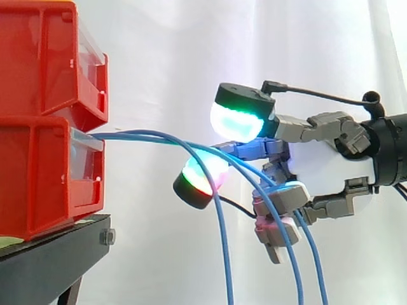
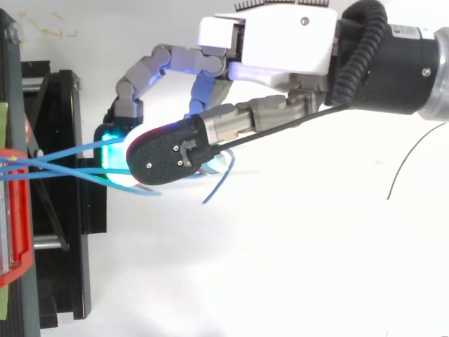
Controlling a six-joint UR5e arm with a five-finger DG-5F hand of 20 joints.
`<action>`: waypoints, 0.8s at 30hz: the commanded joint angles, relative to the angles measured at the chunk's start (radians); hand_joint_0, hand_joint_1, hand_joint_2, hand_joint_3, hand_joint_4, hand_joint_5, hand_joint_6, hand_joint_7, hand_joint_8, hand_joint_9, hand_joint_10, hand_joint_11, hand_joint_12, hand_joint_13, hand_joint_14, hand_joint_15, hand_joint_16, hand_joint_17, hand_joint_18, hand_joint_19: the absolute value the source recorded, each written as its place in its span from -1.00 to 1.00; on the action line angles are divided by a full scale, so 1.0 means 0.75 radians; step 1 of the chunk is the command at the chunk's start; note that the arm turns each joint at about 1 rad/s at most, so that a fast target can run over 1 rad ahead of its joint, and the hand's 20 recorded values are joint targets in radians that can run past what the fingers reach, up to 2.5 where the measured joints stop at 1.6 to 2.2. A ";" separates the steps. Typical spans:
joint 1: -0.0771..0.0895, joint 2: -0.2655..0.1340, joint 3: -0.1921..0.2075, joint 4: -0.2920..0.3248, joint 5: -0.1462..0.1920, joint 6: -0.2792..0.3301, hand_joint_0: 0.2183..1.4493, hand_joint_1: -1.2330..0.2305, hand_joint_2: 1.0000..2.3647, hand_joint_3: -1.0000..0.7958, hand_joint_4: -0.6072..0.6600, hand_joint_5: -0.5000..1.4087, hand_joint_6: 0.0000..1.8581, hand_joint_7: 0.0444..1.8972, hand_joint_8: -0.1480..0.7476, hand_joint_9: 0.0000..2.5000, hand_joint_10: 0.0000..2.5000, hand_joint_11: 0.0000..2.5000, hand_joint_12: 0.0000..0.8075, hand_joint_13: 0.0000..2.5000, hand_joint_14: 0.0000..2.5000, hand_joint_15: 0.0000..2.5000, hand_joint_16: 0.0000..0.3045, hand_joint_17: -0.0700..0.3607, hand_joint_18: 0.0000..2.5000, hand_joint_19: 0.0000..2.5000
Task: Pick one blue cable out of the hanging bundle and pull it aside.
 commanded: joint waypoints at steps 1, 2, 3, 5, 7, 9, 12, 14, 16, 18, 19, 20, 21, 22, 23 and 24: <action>-0.004 0.012 0.000 -0.031 0.000 -0.053 -0.43 -0.02 -0.99 -0.31 -0.20 -0.65 -0.09 -0.13 -0.16 0.06 -0.99 0.18 -0.22 -0.11 -0.98 -0.13 -0.71 -0.22 -0.36 -0.27; -0.004 0.016 0.000 -0.033 0.000 -0.061 -0.43 -0.07 -0.98 -0.27 -0.21 -0.65 -0.09 -0.10 -0.17 0.06 -0.99 0.18 -0.22 -0.11 -0.98 -0.13 -0.71 -0.22 -0.36 -0.28; -0.004 0.016 0.000 -0.033 0.000 -0.063 -0.43 -0.07 -0.98 -0.27 -0.21 -0.65 -0.09 -0.10 -0.17 0.06 -0.99 0.18 -0.22 -0.11 -0.98 -0.13 -0.71 -0.22 -0.36 -0.28; -0.004 0.020 0.000 -0.033 0.002 -0.065 -0.42 -0.18 -0.98 -0.16 -0.19 -0.66 -0.06 -0.10 -0.17 0.05 -0.99 0.19 -0.22 -0.11 -0.98 -0.14 -0.71 -0.22 -0.34 -0.29; -0.002 0.020 0.000 -0.033 0.002 -0.065 -0.41 -0.27 -0.97 -0.12 -0.16 -0.67 -0.03 -0.14 -0.18 0.04 -0.99 0.20 -0.21 -0.10 -0.98 -0.14 -0.71 -0.22 -0.34 -0.29; 0.002 0.018 0.000 -0.029 0.005 -0.065 -0.37 -0.34 -0.97 -0.09 -0.18 -0.68 -0.01 -0.15 -0.19 0.03 -0.99 0.21 -0.21 -0.11 -0.98 -0.14 -0.72 -0.22 -0.33 -0.30; 0.004 0.020 0.000 -0.029 0.007 -0.065 -0.31 -0.42 -0.97 -0.16 -0.24 -0.69 0.00 -0.18 -0.19 0.02 -1.00 0.22 -0.22 -0.12 -0.98 -0.14 -0.72 -0.23 -0.33 -0.32; 0.004 0.020 0.000 -0.029 0.007 -0.063 -0.22 -0.47 -0.99 -0.31 -0.28 -0.69 0.01 -0.22 -0.22 0.00 -1.00 0.21 -0.22 -0.12 -0.98 -0.15 -0.73 -0.24 -0.33 -0.34; 0.004 0.018 0.000 -0.031 0.007 -0.063 -0.21 -0.48 -1.00 -0.44 -0.23 -0.69 0.01 -0.25 -0.21 -0.01 -1.00 0.20 -0.23 -0.13 -0.98 -0.16 -0.73 -0.24 -0.33 -0.34; 0.004 0.020 0.000 -0.031 0.007 -0.063 -0.30 -0.44 -1.00 -0.44 -0.18 -0.68 0.00 -0.23 -0.19 0.00 -1.00 0.21 -0.23 -0.13 -0.98 -0.15 -0.73 -0.24 -0.33 -0.33; 0.004 0.020 0.000 -0.031 0.007 -0.063 -0.41 -0.38 -1.00 -0.44 -0.15 -0.68 0.00 -0.22 -0.18 0.01 -0.99 0.20 -0.21 -0.13 -0.98 -0.14 -0.72 -0.24 -0.34 -0.32; 0.004 0.020 0.000 -0.031 0.007 -0.063 -0.46 -0.31 -1.00 -0.44 -0.14 -0.67 0.00 -0.23 -0.15 0.02 -1.00 0.20 -0.19 -0.13 -0.98 -0.15 -0.72 -0.22 -0.34 -0.32; 0.004 0.018 -0.002 -0.031 0.007 -0.063 -0.47 -0.29 -1.00 -0.44 -0.14 -0.67 0.00 -0.23 -0.15 0.02 -1.00 0.20 -0.19 -0.12 -0.98 -0.15 -0.71 -0.22 -0.33 -0.32; 0.004 0.020 0.000 -0.029 0.007 -0.063 -0.52 -0.18 -1.00 -0.44 -0.11 -0.66 -0.01 -0.21 -0.11 0.03 -1.00 0.18 -0.16 -0.11 -0.98 -0.15 -0.70 -0.20 -0.33 -0.31; 0.004 0.020 0.000 -0.031 0.005 -0.061 -0.53 -0.10 -1.00 -0.44 -0.11 -0.66 -0.02 -0.21 -0.10 0.04 -1.00 0.18 -0.15 -0.11 -0.98 -0.15 -0.69 -0.19 -0.33 -0.30; 0.004 0.020 0.000 -0.031 0.007 -0.061 -0.53 -0.06 -1.00 -0.44 -0.11 -0.66 -0.02 -0.21 -0.08 0.04 -1.00 0.18 -0.15 -0.11 -0.98 -0.15 -0.69 -0.19 -0.33 -0.30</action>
